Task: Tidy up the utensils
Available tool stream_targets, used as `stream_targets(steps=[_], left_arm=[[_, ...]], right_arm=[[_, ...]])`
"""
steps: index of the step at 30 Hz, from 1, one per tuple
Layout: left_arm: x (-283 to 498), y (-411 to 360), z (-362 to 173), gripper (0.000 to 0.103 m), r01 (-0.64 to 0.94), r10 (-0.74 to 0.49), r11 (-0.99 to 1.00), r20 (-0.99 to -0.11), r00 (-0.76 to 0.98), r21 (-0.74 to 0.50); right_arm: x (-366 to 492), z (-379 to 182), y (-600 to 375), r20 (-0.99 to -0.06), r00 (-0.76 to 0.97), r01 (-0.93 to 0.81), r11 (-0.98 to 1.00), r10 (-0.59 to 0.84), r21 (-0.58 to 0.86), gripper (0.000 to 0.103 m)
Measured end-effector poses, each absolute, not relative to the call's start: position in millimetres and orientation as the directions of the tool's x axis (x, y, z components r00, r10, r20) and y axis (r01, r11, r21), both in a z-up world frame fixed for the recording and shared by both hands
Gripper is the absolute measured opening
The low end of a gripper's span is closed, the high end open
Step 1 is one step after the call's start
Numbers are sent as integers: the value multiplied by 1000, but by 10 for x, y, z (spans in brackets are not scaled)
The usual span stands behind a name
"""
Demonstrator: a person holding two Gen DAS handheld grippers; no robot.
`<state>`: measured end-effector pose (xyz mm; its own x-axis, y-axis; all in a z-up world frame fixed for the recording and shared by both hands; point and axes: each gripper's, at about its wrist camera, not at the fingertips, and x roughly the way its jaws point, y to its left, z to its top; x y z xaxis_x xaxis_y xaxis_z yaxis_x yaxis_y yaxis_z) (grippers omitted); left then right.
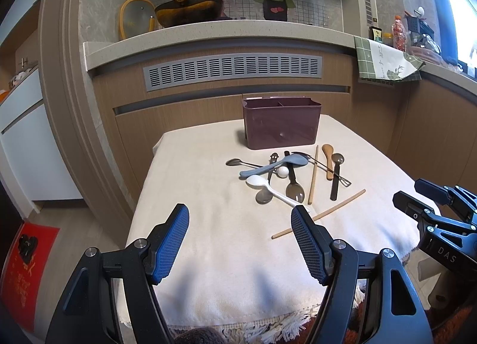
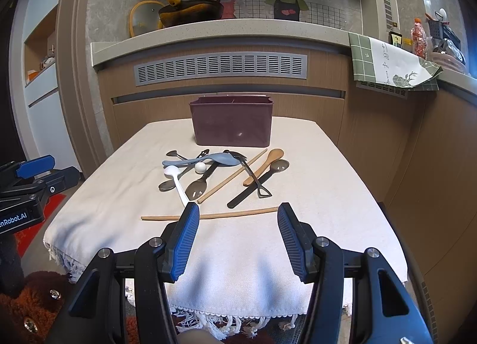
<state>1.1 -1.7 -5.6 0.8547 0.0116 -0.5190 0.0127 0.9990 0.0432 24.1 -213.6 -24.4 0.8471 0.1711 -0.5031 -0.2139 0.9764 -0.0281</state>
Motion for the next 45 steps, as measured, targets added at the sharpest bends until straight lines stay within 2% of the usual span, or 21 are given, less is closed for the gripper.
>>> stream_targets(steps=[45], left_arm=[[-20,0,-60,71,3,13,1000,-538,843,29]], right_arm=[[265,-281,-2142,-523,837,-213,977,165,-32,53]])
